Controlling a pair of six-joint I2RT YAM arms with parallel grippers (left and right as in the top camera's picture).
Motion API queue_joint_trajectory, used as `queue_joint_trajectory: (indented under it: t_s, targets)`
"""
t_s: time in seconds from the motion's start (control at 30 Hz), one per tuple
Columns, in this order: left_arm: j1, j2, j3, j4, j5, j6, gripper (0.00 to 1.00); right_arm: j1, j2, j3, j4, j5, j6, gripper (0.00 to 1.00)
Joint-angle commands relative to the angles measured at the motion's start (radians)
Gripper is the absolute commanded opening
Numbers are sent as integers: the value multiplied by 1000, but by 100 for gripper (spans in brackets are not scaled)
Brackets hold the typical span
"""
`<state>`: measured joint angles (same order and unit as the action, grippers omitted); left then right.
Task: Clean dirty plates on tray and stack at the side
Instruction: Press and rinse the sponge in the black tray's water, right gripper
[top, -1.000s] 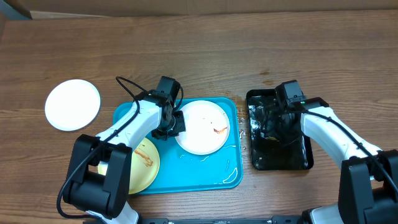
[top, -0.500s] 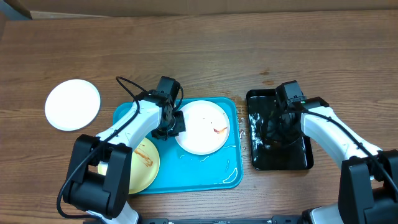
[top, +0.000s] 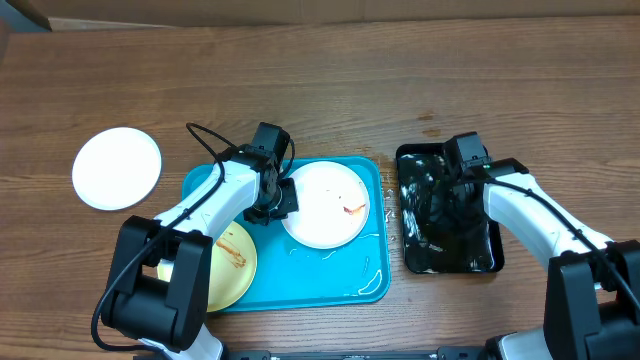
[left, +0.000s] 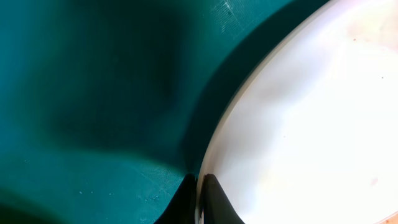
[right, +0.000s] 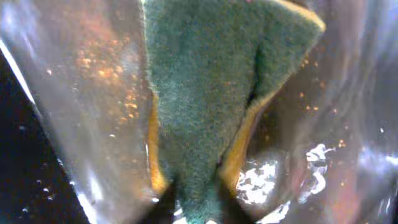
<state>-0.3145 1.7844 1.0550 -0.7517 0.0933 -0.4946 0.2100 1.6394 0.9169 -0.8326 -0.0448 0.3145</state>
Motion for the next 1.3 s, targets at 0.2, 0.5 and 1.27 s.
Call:
queue_joint_trajectory:
  t_s: [0.2, 0.5, 1.27]
  targets:
    - [2, 13, -9, -6, -26, 23, 4, -11, -1, 138, -82, 9, -23, 100]
    - [2, 13, -9, 16, 11, 2, 68, -11, 9, 107, -12, 10, -29, 49]
    - [2, 13, -9, -16, 166, 39, 30, -10, 8, 39, 100, -45, -245, 36]
